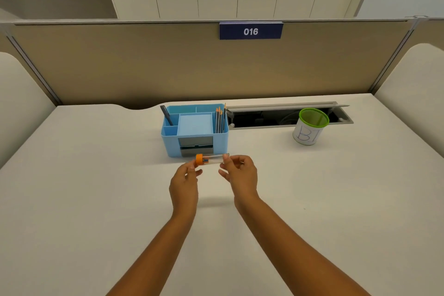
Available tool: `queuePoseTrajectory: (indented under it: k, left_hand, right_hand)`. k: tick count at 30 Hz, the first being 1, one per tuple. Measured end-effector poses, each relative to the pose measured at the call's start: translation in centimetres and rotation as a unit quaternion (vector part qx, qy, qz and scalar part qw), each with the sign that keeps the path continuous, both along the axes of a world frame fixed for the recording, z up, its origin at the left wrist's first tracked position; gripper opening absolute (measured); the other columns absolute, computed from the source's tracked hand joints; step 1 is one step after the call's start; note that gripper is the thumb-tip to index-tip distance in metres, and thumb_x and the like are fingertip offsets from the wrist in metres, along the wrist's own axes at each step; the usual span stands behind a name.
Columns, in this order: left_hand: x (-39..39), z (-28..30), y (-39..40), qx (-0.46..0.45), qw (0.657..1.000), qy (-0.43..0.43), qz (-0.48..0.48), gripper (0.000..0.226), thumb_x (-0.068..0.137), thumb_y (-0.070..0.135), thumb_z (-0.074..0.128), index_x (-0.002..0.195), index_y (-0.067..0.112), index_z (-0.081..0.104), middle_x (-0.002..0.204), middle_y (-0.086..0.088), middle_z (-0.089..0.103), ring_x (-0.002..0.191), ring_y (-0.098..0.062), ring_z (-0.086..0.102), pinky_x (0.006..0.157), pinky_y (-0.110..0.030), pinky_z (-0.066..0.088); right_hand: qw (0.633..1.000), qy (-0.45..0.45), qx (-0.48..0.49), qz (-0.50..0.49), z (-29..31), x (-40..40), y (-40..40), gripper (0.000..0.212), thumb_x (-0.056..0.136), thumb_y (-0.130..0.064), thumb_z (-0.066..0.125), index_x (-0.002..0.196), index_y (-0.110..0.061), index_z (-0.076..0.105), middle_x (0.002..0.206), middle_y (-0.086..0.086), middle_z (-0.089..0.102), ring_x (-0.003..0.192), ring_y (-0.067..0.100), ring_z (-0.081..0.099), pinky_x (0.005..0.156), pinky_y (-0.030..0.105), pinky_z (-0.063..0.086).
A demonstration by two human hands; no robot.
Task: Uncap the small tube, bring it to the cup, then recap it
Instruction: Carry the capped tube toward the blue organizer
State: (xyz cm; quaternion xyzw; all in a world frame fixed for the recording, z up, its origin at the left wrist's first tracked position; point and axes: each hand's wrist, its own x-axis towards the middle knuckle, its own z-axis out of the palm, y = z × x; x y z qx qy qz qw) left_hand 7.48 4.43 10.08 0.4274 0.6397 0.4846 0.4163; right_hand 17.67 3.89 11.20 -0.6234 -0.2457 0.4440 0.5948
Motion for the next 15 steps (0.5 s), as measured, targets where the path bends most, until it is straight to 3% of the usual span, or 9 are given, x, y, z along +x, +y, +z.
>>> queuePoseTrajectory:
  k: [4, 7, 10, 15]
  left_hand:
    - [-0.2, 1.0, 3.1, 0.026, 0.999, 0.046, -0.014, 0.028, 0.092, 0.009, 0.044, 0.116, 0.014, 0.057, 0.123, -0.011, 0.059, 0.11, -0.027, 0.055, 0.095, -0.041, 0.045]
    - [-0.5, 1.4, 5.4, 0.04, 0.996, 0.078, -0.024, 0.031, 0.092, 0.009, 0.044, 0.121, 0.015, 0.052, 0.129, -0.013, 0.053, 0.114, -0.029, 0.05, 0.092, -0.038, 0.046]
    - [-0.8, 1.4, 7.4, 0.035, 0.991, 0.124, -0.033, 0.037, 0.091, 0.003, 0.044, 0.126, 0.013, 0.047, 0.134, -0.015, 0.048, 0.116, -0.032, 0.048, 0.094, -0.04, 0.046]
    - [-1.2, 1.8, 10.2, -0.012, 0.995, 0.076, -0.058, 0.041, 0.088, 0.0, 0.048, 0.127, 0.014, 0.044, 0.133, -0.019, 0.045, 0.111, -0.034, 0.05, 0.085, -0.04, 0.05]
  right_hand:
    - [1.0, -0.021, 0.008, -0.006, 0.7, -0.1, 3.3, 0.018, 0.085, -0.029, 0.063, 0.092, -0.016, 0.053, 0.091, 0.002, 0.064, 0.075, 0.012, 0.065, 0.065, 0.016, 0.054]
    - [1.0, -0.011, 0.01, 0.007, 1.1, -0.7, 5.5, 0.02, 0.085, -0.029, 0.062, 0.097, -0.016, 0.054, 0.093, 0.002, 0.063, 0.077, 0.012, 0.064, 0.061, 0.014, 0.053]
    - [1.0, -0.02, -0.003, 0.024, 1.1, -1.4, 7.2, 0.03, 0.086, -0.029, 0.061, 0.11, -0.013, 0.055, 0.102, 0.005, 0.062, 0.085, 0.014, 0.063, 0.072, 0.024, 0.054]
    - [0.999, -0.028, -0.025, 0.03, 1.3, -1.6, 9.4, 0.032, 0.088, -0.021, 0.059, 0.118, -0.013, 0.054, 0.119, 0.014, 0.061, 0.088, 0.017, 0.061, 0.074, 0.029, 0.055]
